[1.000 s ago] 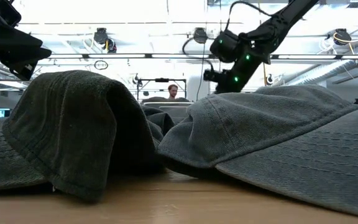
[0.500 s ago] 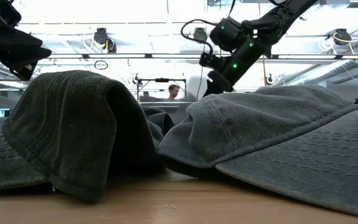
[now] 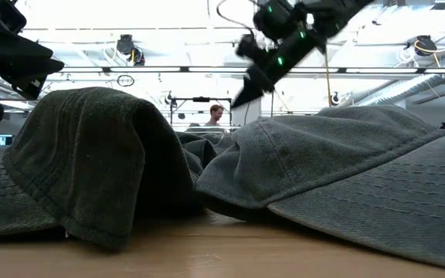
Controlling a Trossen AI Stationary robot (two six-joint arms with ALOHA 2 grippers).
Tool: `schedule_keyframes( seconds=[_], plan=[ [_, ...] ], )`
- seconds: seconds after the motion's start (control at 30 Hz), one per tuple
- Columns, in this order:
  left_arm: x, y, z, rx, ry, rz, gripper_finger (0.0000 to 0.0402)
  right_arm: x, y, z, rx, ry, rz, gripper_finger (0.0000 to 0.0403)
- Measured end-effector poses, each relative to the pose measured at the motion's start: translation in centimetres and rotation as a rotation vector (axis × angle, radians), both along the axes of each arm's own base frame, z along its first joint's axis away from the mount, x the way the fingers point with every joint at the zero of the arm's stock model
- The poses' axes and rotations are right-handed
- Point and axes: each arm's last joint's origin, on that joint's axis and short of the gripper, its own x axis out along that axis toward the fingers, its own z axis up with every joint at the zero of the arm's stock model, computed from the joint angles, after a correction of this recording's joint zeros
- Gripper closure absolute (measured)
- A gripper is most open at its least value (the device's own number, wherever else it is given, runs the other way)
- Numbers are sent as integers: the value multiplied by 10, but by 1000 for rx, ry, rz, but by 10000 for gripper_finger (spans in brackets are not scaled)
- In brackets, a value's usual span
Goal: Pick & Place hat
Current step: Put the top blue cap into the right transparent bin
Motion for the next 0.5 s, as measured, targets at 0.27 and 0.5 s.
schedule_keyframes(
  seconds=[0.27,0.5],
  plan=[
    [0,0,0,-1,-1,0,270,35,-15,40,71,267,12,403],
    [0,0,0,-3,-3,0,270,69,-26,3,116,330,70,403]
  ],
)
